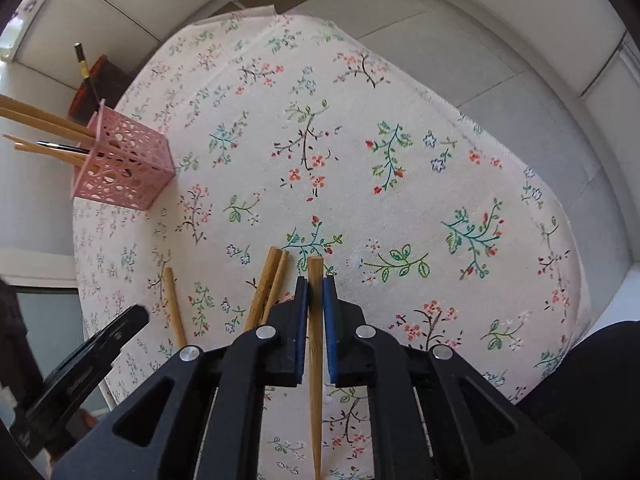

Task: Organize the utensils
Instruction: 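Carry both bamboo chopsticks over the pink basket and open both tools to drop them in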

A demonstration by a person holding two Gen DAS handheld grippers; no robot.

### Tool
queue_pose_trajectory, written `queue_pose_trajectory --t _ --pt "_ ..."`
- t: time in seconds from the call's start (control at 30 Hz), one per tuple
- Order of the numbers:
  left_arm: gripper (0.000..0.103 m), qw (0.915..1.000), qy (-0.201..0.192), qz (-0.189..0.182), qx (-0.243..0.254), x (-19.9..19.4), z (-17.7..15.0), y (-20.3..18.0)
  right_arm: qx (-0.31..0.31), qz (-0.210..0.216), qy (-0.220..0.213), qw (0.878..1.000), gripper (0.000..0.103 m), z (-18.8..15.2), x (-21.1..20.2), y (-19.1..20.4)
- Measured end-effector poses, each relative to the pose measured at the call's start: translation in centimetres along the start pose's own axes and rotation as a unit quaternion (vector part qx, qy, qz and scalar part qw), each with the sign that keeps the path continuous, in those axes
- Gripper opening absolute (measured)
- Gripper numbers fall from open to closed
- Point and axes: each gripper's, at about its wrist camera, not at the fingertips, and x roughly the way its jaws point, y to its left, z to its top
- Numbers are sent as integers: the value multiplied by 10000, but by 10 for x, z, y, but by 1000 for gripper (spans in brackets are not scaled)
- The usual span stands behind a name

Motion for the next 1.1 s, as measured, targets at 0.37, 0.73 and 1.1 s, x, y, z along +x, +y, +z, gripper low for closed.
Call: queue_pose_trajectory --t 0.37,0.73,1.1 --pt "33 9972 -25 743 -62 44 13 -11 -672 291 -514 9960 8 0 -47 -16" --pt "6 9951 -942 284 89 -48 -25 -7 -1717 726 -1271 9742 8 -10 -104 19" --pt "6 9706 -2380 288 211 -185 -69 -37 -2278 1052 -1840 9504 8 -15 -177 44"
